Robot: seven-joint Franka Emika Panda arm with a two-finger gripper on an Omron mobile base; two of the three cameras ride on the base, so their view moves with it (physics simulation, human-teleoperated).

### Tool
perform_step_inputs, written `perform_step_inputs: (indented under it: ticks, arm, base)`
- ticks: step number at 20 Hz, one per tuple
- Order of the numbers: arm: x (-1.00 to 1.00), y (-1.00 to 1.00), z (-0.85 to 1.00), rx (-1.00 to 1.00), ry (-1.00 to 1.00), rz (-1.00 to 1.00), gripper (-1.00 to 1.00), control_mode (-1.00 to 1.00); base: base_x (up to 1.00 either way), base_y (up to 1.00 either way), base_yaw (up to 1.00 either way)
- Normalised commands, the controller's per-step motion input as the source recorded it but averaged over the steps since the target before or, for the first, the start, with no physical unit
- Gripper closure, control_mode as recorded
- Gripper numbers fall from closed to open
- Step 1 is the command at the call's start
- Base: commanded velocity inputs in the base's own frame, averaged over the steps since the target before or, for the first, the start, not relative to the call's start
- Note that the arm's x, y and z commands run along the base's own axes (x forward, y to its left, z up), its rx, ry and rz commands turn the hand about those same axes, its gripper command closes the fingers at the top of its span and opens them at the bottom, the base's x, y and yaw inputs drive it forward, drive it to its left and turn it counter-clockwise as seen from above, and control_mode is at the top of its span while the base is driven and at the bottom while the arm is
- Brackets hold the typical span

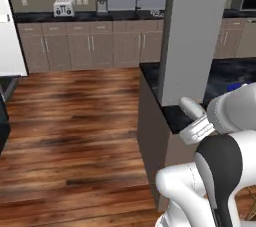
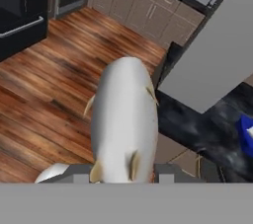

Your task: Gather the onion and garlic from the fridge and place them on a tray on the dining counter. Then gather the fishs from the fridge and place them on the other tray.

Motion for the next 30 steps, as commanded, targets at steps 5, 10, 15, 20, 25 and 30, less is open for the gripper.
perform_step_inputs:
  ticks: [5,10,15,20,25,30]
  arm:
    - [0.0,0.0,0.0,0.0,0.0,0.0,1.0,1.0]
    - [0.0,0.0,0.0,0.0,0.0,0.0,1.0,1.0]
    - [0.0,0.0,0.0,0.0,0.0,0.0,1.0,1.0]
    - [0.0,0.0,0.0,0.0,0.0,0.0,1.0,1.0]
    - [0.0,0.0,0.0,0.0,0.0,0.0,1.0,1.0]
    - [0.0,0.0,0.0,0.0,0.0,0.0,1.0,1.0]
  base:
    - [-0.18,-1.0,-0.12]
    - [-0.01,-1.0,-0.14]
    - [0.0,-1.0,-0.15]
    - [0.13,-0.95,-0.14]
    - [0.38,-0.44,-0.09]
    - [0.68,0.0,-0.01]
